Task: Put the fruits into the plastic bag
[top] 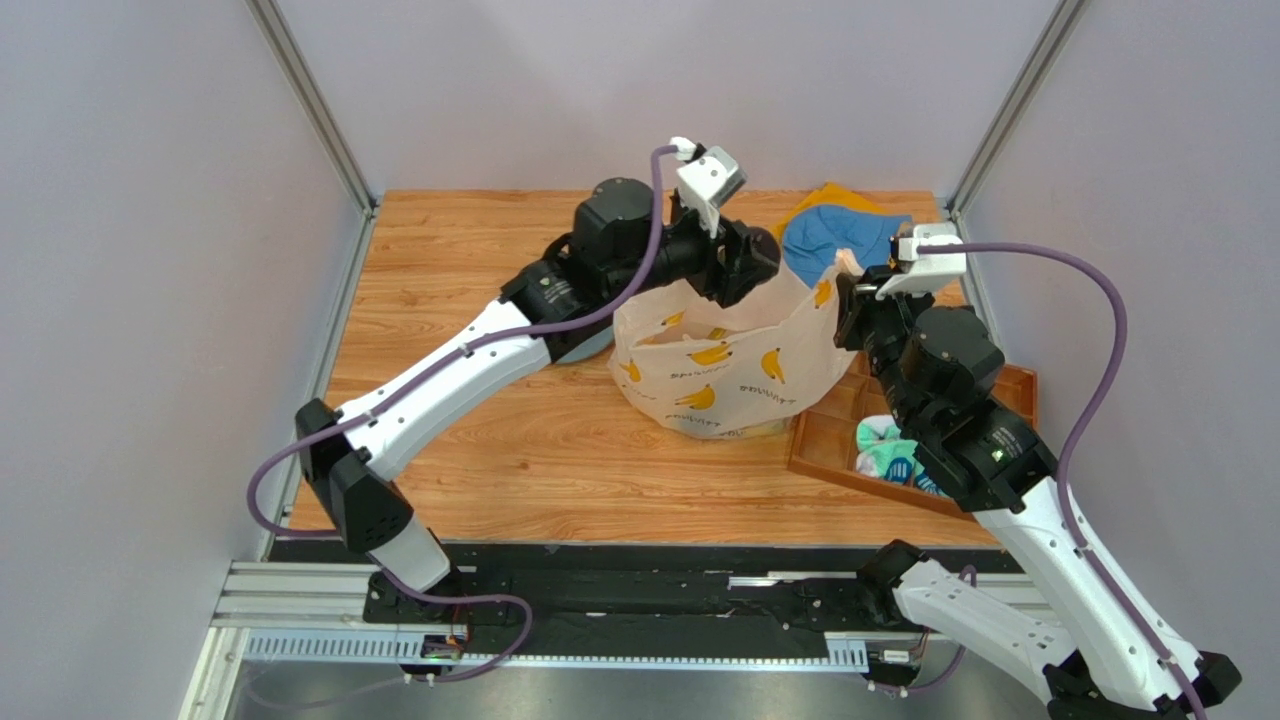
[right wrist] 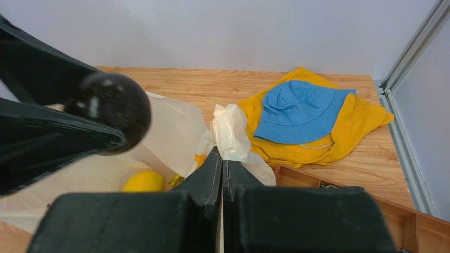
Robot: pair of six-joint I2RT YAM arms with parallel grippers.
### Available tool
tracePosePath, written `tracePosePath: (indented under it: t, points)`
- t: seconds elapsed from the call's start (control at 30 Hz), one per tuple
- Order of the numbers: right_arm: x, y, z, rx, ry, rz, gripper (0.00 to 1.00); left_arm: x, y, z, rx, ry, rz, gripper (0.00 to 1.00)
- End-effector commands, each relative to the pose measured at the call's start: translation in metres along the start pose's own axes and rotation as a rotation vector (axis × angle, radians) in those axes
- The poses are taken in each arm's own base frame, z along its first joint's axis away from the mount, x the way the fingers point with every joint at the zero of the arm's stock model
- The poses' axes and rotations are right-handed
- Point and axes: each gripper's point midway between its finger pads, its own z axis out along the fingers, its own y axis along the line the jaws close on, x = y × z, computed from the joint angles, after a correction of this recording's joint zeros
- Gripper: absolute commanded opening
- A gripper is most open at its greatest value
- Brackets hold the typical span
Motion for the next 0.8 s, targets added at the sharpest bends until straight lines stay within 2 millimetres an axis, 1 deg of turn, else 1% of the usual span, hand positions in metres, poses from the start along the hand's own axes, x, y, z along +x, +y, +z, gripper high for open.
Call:
tracePosePath:
  t: [0.0,0.03,0.13,0.2,0.27,0.3,0.37,0.4,0.47,0.53,0.57,0.67,0.77]
  points:
    - [-0.011,-0.003,-0.005,0.002,-0.037,0.025,0.00,0.020,0.005,0.005,-0.012,0.080,-0.010,0.41]
    - [-0.011,-0.004,-0.006,0.008,-0.038,0.024,0.00,0.026,0.010,0.005,-0.039,0.099,-0.013,0.41]
    - [-0.010,-0.003,-0.005,0.004,-0.036,0.024,0.00,0.039,0.017,0.004,-0.079,0.144,-0.014,0.42]
    - [-0.010,-0.002,-0.005,0.001,-0.036,0.026,0.00,0.046,0.019,0.004,-0.088,0.169,-0.016,0.45]
    - [-0.010,-0.002,-0.004,-0.001,-0.035,0.026,0.00,0.048,0.017,0.005,-0.076,0.179,-0.019,0.48]
    - [-0.009,-0.002,-0.004,-0.001,-0.034,0.025,0.00,0.048,0.016,0.004,-0.070,0.178,-0.022,0.54]
    - [-0.009,-0.001,-0.004,-0.001,-0.034,0.027,0.00,0.048,0.015,0.005,-0.063,0.179,-0.026,0.62]
    - [-0.010,-0.002,-0.004,-0.001,-0.037,0.028,0.00,0.048,0.015,0.004,-0.063,0.180,-0.025,0.69]
    - [-0.010,-0.001,-0.004,-0.002,-0.035,0.027,0.00,0.048,0.014,0.004,-0.061,0.180,-0.026,0.75]
    - [-0.010,-0.001,-0.004,-0.001,-0.035,0.027,0.00,0.046,0.014,0.003,-0.059,0.175,-0.026,0.78]
    - [-0.010,-0.001,-0.004,-0.001,-0.037,0.028,0.00,0.044,0.013,0.003,-0.056,0.171,-0.024,0.85]
    - [-0.010,-0.001,-0.004,-0.002,-0.035,0.029,0.00,0.038,0.011,0.001,-0.050,0.156,-0.018,0.91]
    - [-0.009,-0.001,-0.003,-0.004,-0.034,0.028,0.00,0.027,0.007,-0.002,-0.031,0.134,-0.010,0.93]
